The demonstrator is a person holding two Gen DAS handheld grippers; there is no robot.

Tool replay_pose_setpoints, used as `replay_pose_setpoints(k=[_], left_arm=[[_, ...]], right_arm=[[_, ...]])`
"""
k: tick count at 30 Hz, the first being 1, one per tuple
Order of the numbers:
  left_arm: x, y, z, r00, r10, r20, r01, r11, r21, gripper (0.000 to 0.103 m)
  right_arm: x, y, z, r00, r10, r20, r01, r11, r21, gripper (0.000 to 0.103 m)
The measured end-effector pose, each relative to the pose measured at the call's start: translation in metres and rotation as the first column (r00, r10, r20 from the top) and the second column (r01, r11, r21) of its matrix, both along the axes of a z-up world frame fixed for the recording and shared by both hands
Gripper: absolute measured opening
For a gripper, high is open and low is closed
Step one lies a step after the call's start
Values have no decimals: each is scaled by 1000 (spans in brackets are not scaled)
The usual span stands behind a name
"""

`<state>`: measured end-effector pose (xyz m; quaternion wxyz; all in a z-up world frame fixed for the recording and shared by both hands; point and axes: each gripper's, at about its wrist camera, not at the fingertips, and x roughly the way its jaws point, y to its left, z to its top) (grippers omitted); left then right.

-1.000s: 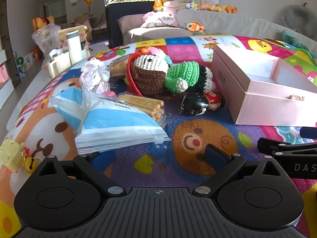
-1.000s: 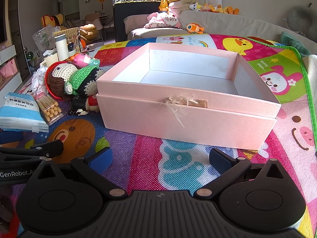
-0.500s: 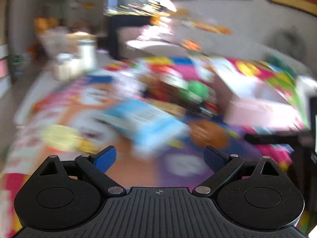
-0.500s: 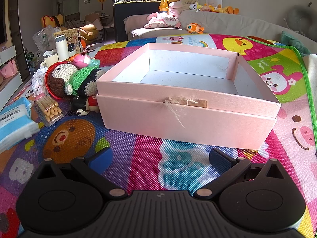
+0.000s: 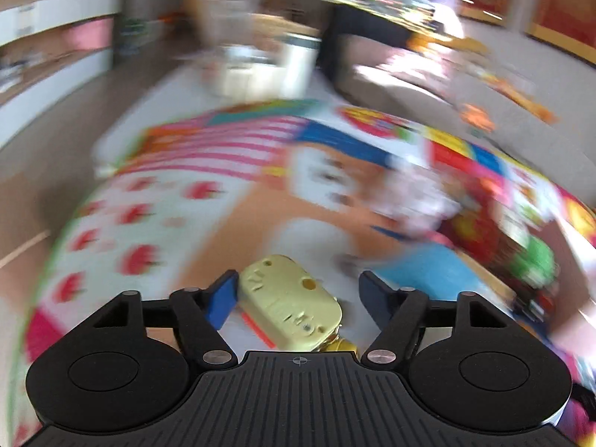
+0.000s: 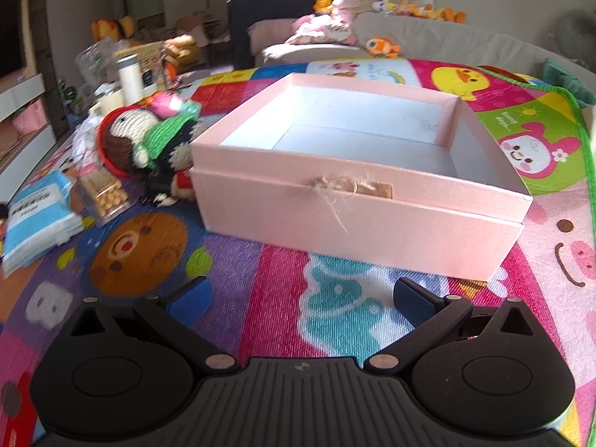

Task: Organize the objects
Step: 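Move the left gripper over the blue wet-wipes pack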

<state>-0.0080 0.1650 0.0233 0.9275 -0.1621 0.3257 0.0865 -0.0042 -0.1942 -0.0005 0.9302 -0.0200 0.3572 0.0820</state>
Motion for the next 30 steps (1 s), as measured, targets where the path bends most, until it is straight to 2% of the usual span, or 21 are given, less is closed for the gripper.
replay_pose_setpoints(k=[2, 4, 6, 9, 12, 13, 15, 17, 19, 23, 25, 26, 30], left_arm=[[-2, -19, -1, 983, -183, 8, 183, 983, -21, 72], [-10, -32, -3, 956, -294, 21, 294, 955, -32, 69], [-21, -39, -4, 939, -342, 39, 344, 937, -58, 68], [-35, -34, 4, 952, -296, 82, 304, 945, -119, 68], [-38, -26, 24, 956, -253, 151, 282, 932, -228, 68], [-34, -26, 29, 962, -233, 144, 264, 928, -264, 68], [-15, -28, 34, 969, -228, 92, 245, 927, -285, 68], [10, -35, 31, 977, -214, 16, 210, 937, -280, 68], [33, -47, 26, 974, -225, -36, 207, 940, -270, 69], [73, -73, 10, 965, -222, -139, 191, 959, -208, 82], [86, -83, 3, 960, -237, -150, 209, 961, -181, 90], [89, -86, 2, 963, -230, -142, 207, 965, -159, 90], [97, -84, 1, 974, -195, -115, 177, 973, -148, 86]], right_arm=[[-3, 2, 0, 1000, 15, -15, -15, 1000, -3, 103], [-11, 0, 2, 999, 18, -32, -18, 1000, -11, 103], [-13, 1, 3, 999, 3, -50, -3, 1000, -12, 103], [-14, 2, 2, 999, -18, -47, 17, 1000, -15, 103], [-13, 1, 1, 999, -29, -44, 28, 999, -15, 103], [-13, 2, 1, 999, -32, -41, 31, 999, -15, 103], [-13, 2, 1, 999, -34, -39, 34, 999, -15, 103], [-13, 2, 1, 999, -35, -38, 35, 999, -14, 103], [-13, 2, 1, 999, -37, -37, 36, 999, -14, 103], [-13, 2, 1, 999, -37, -38, 36, 999, -11, 103], [-14, 1, 1, 999, -34, -39, 34, 999, -10, 103], [-14, 1, 1, 999, -34, -40, 34, 999, -10, 103], [-14, 2, 1, 999, -33, -41, 32, 999, -11, 103]])
